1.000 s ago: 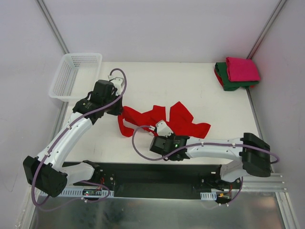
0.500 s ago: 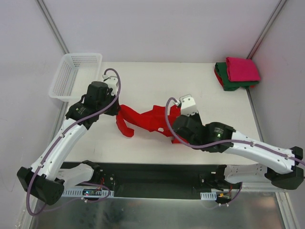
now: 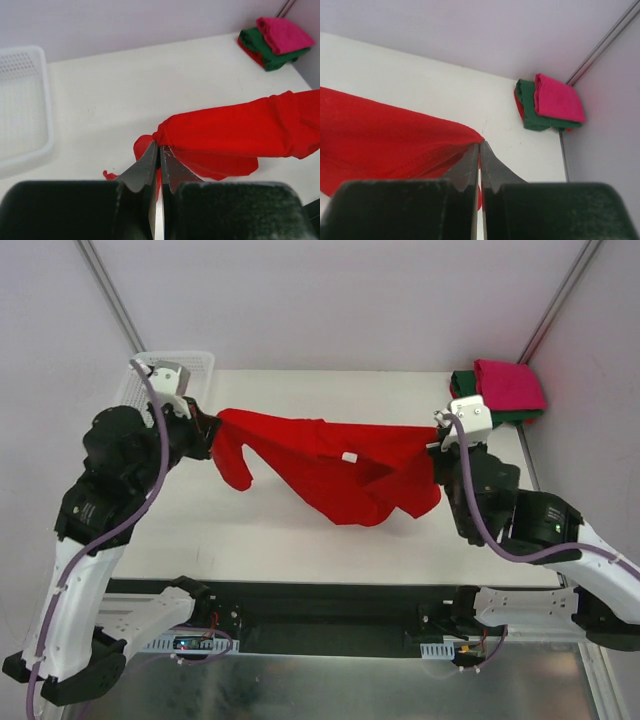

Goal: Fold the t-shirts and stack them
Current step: Flatten out the tshirt

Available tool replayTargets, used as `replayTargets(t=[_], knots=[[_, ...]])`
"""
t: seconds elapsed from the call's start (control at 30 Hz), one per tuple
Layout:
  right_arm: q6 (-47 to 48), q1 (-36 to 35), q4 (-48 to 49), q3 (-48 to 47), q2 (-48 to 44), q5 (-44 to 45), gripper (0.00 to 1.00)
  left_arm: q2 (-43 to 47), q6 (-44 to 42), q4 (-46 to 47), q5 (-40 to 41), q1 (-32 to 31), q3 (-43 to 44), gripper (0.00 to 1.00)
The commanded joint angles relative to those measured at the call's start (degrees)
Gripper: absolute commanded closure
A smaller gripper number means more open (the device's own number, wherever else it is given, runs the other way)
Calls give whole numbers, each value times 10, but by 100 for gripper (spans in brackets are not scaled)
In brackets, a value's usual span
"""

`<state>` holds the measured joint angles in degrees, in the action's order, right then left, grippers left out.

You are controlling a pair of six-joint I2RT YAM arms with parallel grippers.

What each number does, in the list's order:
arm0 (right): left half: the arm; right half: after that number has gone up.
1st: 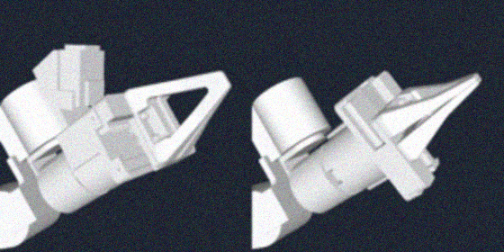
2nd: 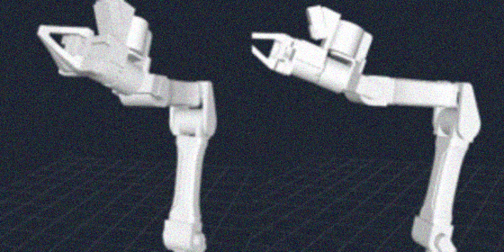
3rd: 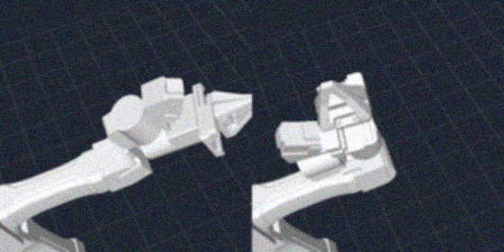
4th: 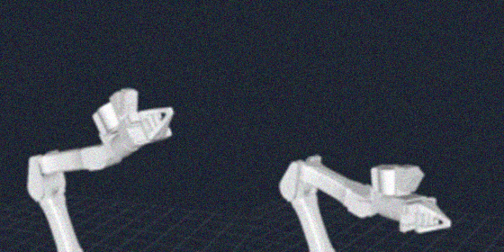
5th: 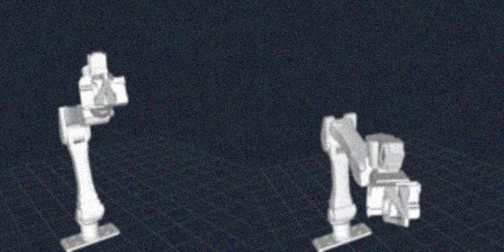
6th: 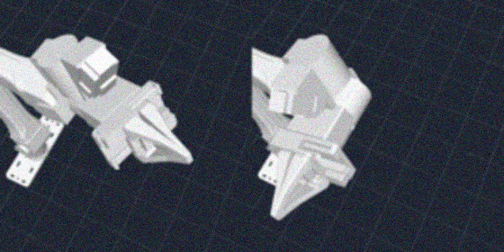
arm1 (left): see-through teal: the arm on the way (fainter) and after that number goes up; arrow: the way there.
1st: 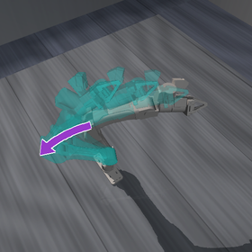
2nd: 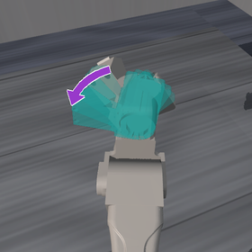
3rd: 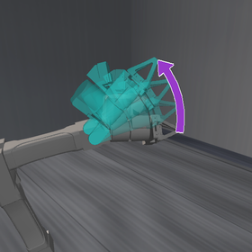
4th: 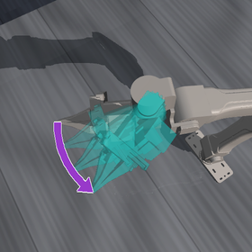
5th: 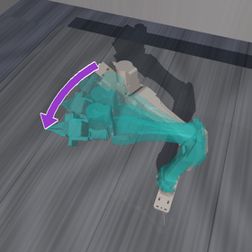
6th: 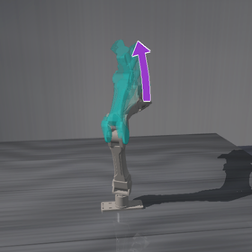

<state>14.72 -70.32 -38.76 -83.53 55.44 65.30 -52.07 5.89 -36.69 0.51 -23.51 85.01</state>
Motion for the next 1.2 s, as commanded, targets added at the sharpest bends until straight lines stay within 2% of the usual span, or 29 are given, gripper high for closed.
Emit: replayTargets(t=[0.0, 0.17, 0.53, 0.77, 1.07, 1.17], knots=[[154, 2, 126, -49, -18, 8, 99, 30, -21, 9, 0, 7, 65, 100], [201, 1, 143, -115, -30, -36, 99, 65, -25, 10, -38, 7, 106, 100], [205, 0, 40, -256, -47, -180, 99, 103, -38, 7, -59, 7, 194, 100], [181, 0, 14, -236, -68, -250, 99, 123, -32, 9, -69, 7, 193, 100], [219, 1, 43, -186, -49, -176, 99, 107, -39, 16, -62, 7, 162, 100], [218, 1, 24, -209, -39, -197, 99, 87, -43, 19, -86, 7, 181, 100]])
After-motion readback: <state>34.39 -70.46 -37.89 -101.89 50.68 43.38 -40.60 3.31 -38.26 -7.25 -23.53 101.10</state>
